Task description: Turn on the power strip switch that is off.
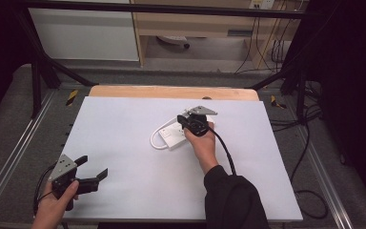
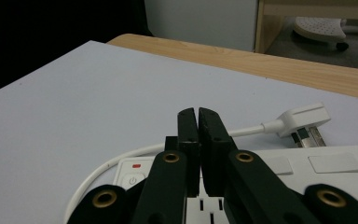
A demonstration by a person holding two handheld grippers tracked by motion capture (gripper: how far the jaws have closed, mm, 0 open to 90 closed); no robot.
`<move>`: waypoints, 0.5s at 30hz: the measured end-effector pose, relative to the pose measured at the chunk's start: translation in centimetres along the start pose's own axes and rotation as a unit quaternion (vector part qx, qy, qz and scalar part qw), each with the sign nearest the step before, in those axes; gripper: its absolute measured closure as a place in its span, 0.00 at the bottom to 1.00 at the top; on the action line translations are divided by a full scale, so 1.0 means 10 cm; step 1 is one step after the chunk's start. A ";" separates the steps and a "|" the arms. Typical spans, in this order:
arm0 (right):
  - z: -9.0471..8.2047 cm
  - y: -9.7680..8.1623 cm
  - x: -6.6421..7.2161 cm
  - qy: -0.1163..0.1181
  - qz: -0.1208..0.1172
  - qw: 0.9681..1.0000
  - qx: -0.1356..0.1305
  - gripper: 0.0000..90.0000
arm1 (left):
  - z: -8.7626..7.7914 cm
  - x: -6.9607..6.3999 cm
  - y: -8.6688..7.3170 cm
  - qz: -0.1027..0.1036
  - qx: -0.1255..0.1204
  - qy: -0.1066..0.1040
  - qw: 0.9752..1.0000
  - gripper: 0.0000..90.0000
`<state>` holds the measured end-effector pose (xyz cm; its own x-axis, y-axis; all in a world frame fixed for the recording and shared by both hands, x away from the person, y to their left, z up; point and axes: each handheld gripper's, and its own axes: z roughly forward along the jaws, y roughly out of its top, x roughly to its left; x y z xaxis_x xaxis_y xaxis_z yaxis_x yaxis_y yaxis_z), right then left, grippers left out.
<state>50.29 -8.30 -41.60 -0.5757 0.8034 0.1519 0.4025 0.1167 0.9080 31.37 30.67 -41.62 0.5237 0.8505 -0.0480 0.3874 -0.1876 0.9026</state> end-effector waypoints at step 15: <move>-0.18 0.08 -0.06 0.004 0.009 1.000 0.003 0.85 | 0.00 0.00 0.00 0.002 0.001 0.000 1.000 0.08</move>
<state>49.69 -9.77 -40.29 -0.5748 0.8002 0.1710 0.4165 0.1061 0.9029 31.36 30.62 -41.65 0.5251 0.8498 -0.0452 0.3880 -0.1918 0.9015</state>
